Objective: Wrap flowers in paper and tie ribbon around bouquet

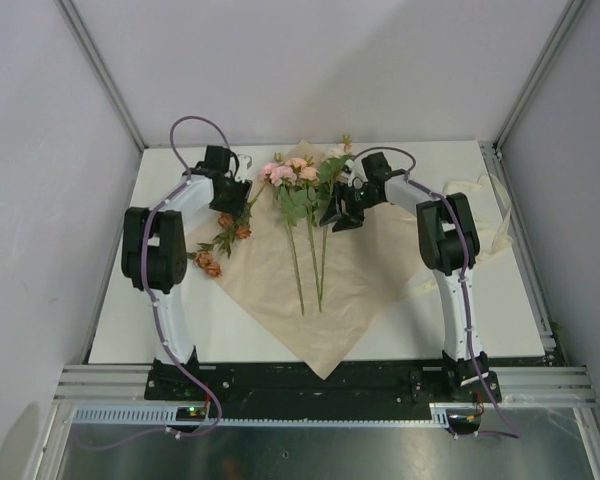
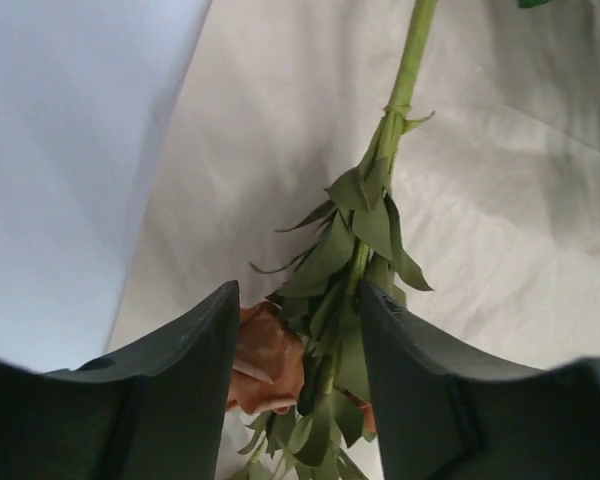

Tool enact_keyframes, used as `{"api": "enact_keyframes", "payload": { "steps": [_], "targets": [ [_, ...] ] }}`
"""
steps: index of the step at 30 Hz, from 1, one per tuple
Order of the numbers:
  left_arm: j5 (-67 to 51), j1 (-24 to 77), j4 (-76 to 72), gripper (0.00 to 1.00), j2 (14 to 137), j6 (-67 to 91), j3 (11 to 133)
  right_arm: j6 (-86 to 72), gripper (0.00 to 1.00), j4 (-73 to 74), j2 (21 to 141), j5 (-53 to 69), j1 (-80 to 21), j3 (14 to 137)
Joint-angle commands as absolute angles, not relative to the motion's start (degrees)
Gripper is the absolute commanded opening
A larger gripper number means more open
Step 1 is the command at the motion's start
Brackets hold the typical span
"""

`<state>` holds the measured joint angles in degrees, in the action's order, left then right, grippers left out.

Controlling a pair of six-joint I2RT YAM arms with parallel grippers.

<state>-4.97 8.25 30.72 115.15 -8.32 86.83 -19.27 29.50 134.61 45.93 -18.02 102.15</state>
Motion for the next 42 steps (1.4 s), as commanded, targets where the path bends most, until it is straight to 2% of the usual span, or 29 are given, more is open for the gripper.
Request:
{"api": "enact_keyframes", "payload": {
  "steps": [1,5,9,11,19,25,28,34,39,42],
  "targets": [
    [-0.6,8.5,33.4,0.51,116.9,-10.2,91.2,-15.7,0.68,33.4,132.4,44.0,-17.6,104.3],
    [2.9,8.3,35.7,0.37,118.5,-10.2,93.7,-14.2,0.74,34.7,129.1,43.2,-17.3,103.1],
    [2.3,6.7,37.1,0.07,118.6,-9.3,95.5,-12.7,0.77,35.8,126.1,42.7,-16.7,101.8],
    [1.9,5.8,37.1,0.02,117.3,-8.7,96.1,-11.6,0.77,36.4,124.6,42.4,-16.3,101.3],
    [7.4,2.1,37.1,0.00,108.3,-8.5,100.1,-6.7,0.80,39.2,118.6,41.7,-15.1,101.1],
    [-5.0,1.7,37.0,0.00,101.2,-11.6,100.6,-4.2,0.81,40.0,114.6,41.0,-14.7,101.2],
    [-7.7,3.0,37.1,0.00,98.2,-13.8,100.6,-3.6,0.81,40.1,112.8,41.3,-14.7,101.5],
    [-9.4,9.2,36.6,0.00,85.7,-34.1,91.3,3.8,0.85,46.3,108.6,43.8,-13.4,108.7],
    [-8.6,16.1,28.9,0.00,68.7,-56.5,75.2,6.9,0.94,49.8,103.3,50.7,-6.4,110.9],
    [-12.3,19.3,21.5,0.00,57.2,-74.3,63.6,5.0,0.95,52.8,102.9,56.2,-1.9,112.2]
  ]
}}
